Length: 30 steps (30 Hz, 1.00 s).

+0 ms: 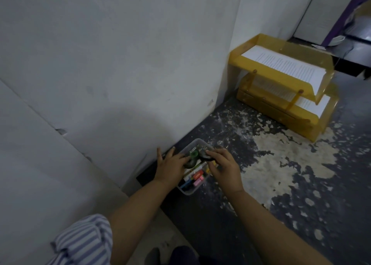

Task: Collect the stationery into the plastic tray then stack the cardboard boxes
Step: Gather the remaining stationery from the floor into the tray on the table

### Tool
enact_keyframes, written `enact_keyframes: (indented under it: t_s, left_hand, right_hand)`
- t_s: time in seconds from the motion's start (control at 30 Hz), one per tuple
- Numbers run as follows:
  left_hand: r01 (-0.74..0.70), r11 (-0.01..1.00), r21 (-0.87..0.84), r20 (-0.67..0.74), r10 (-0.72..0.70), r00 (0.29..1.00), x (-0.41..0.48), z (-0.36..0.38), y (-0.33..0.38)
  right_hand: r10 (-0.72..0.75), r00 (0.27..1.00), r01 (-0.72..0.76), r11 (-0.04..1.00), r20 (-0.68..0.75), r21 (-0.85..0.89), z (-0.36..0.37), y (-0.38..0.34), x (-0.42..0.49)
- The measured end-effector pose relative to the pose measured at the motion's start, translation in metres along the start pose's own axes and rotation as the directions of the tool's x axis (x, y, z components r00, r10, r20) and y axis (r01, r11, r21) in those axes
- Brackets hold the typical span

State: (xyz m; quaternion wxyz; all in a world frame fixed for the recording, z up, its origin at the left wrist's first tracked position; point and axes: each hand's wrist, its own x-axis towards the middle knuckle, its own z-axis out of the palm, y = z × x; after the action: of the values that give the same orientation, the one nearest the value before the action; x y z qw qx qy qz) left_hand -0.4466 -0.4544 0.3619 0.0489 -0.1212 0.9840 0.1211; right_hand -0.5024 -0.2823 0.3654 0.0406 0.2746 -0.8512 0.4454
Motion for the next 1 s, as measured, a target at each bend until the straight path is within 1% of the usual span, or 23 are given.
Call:
enact_keyframes:
  t_s: [0.23, 0.3, 0.37, 0.4, 0.43, 0.5, 0.6, 0.73, 0.77, 0.83, 0.87, 0.93, 1.0]
  left_hand:
    - [0.016, 0.999, -0.029, 0.000, -0.016, 1.000, 0.002, 0.003, 0.011]
    - [0.018, 0.991, -0.130, -0.047, -0.024, 0.999, 0.002, 0.000, 0.011]
    - [0.004, 0.953, -0.302, -0.176, -0.060, 0.983, -0.002, -0.001, 0.007]
    - [0.006, 0.920, -0.392, -0.234, -0.106, 0.967, -0.005, -0.001, 0.005]
    - [0.024, 0.885, -0.466, -0.254, -0.159, 0.954, -0.009, -0.002, 0.002]
    - [0.078, 0.846, -0.527, -0.216, -0.223, 0.951, -0.016, -0.003, -0.001]
    - [0.085, 0.865, -0.494, -0.162, -0.188, 0.969, -0.023, 0.001, -0.005]
    - [0.059, 0.916, -0.396, -0.138, -0.123, 0.983, -0.028, 0.008, -0.011]
    - [0.053, 0.928, -0.369, -0.126, -0.106, 0.986, -0.030, 0.010, -0.012]
    - [0.043, 0.946, -0.321, -0.101, -0.080, 0.992, -0.031, 0.014, -0.015]
    - [0.040, 0.951, -0.306, -0.094, -0.072, 0.993, -0.032, 0.014, -0.016]
    - [0.035, 0.955, -0.294, -0.088, -0.063, 0.994, -0.032, 0.015, -0.016]
    - [0.030, 0.960, -0.279, -0.083, -0.055, 0.995, -0.032, 0.014, -0.017]
  right_hand:
    - [-0.023, 1.000, 0.024, 0.999, -0.013, 0.027, 0.006, -0.008, 0.003]
    - [-0.015, 1.000, 0.016, 0.999, -0.014, 0.028, 0.008, -0.009, 0.007]
    - [-0.013, 1.000, 0.013, 1.000, 0.000, 0.020, 0.012, -0.011, 0.013]
    - [-0.030, 0.999, 0.030, 0.999, 0.013, 0.014, 0.014, -0.012, 0.015]
    - [-0.060, 0.998, 0.060, 0.998, 0.033, 0.003, 0.016, -0.014, 0.017]
    - [-0.121, 0.986, 0.126, 0.992, 0.117, -0.031, 0.023, -0.015, 0.020]
    - [-0.109, 0.958, 0.136, 0.987, 0.266, -0.085, 0.031, -0.015, 0.018]
    - [-0.110, 0.921, 0.154, 0.984, 0.373, -0.089, 0.036, -0.017, 0.013]
    - [-0.124, 0.919, 0.173, 0.980, 0.375, -0.100, 0.036, -0.017, 0.012]
    - [-0.174, 0.930, 0.235, 0.959, 0.323, -0.160, 0.035, -0.013, 0.014]
    - [-0.167, 0.932, 0.236, 0.953, 0.322, -0.192, 0.034, -0.011, 0.016]
    - [-0.160, 0.916, 0.259, 0.936, 0.367, -0.238, 0.033, -0.009, 0.020]
    - [-0.232, 0.892, 0.356, 0.890, 0.387, -0.286, 0.036, -0.002, 0.024]
